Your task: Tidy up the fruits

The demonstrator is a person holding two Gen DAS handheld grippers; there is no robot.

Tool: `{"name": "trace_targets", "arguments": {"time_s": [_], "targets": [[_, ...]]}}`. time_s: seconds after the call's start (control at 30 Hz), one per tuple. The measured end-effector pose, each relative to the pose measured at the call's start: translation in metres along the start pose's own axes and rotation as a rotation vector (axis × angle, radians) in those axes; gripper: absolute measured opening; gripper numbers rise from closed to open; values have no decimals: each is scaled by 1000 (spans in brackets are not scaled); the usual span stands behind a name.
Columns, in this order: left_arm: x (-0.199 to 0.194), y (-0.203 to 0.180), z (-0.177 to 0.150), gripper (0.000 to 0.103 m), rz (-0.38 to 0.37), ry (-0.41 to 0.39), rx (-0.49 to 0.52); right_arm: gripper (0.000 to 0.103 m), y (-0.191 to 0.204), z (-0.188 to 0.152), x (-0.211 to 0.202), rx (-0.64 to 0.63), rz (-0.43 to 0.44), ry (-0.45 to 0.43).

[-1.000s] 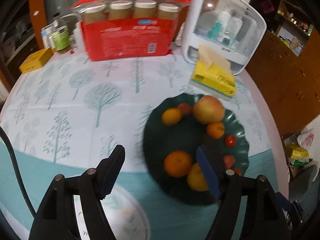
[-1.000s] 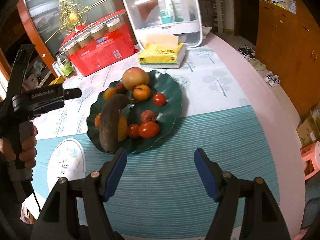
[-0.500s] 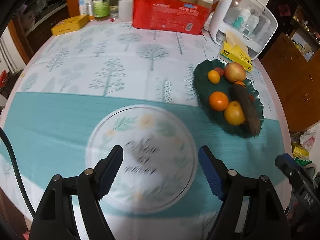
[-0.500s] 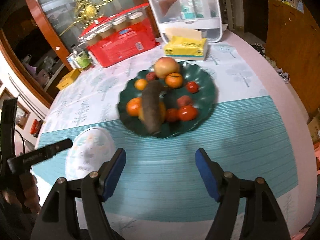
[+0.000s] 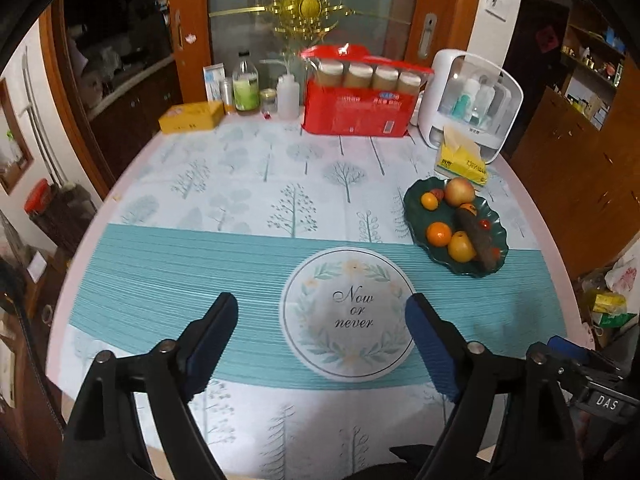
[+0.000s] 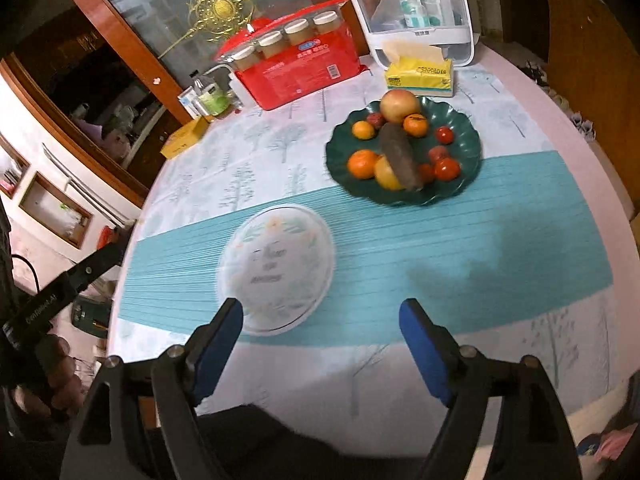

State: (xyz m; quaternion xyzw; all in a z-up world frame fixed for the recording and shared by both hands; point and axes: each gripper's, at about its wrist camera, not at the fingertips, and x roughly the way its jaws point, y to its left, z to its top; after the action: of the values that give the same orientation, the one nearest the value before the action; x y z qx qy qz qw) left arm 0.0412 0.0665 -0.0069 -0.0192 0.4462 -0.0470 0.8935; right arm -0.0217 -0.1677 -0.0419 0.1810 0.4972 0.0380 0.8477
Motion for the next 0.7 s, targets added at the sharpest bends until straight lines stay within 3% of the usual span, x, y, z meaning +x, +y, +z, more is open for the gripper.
{"name": "trace_targets", "arguments": {"time_s": [0.27, 0.4, 0.5, 0.63, 0.7], "targets": [[-43, -10, -17, 93, 71, -66, 92, 90, 50, -25, -37, -64, -31, -87], [-46, -8, -22, 93, 105, -69, 85, 90, 68, -32, -40, -106, -72, -127], [-47, -6, -26, 101, 118, -69, 77, 90, 75, -34, -39, -121, -73, -128], [-45, -6, -29, 102, 121, -68, 74, 103, 78, -36, -39, -124, -91, -140], [-45, -7, -30, 102, 121, -67, 79, 103, 78, -35, -38, -121, -107, -144]]}}
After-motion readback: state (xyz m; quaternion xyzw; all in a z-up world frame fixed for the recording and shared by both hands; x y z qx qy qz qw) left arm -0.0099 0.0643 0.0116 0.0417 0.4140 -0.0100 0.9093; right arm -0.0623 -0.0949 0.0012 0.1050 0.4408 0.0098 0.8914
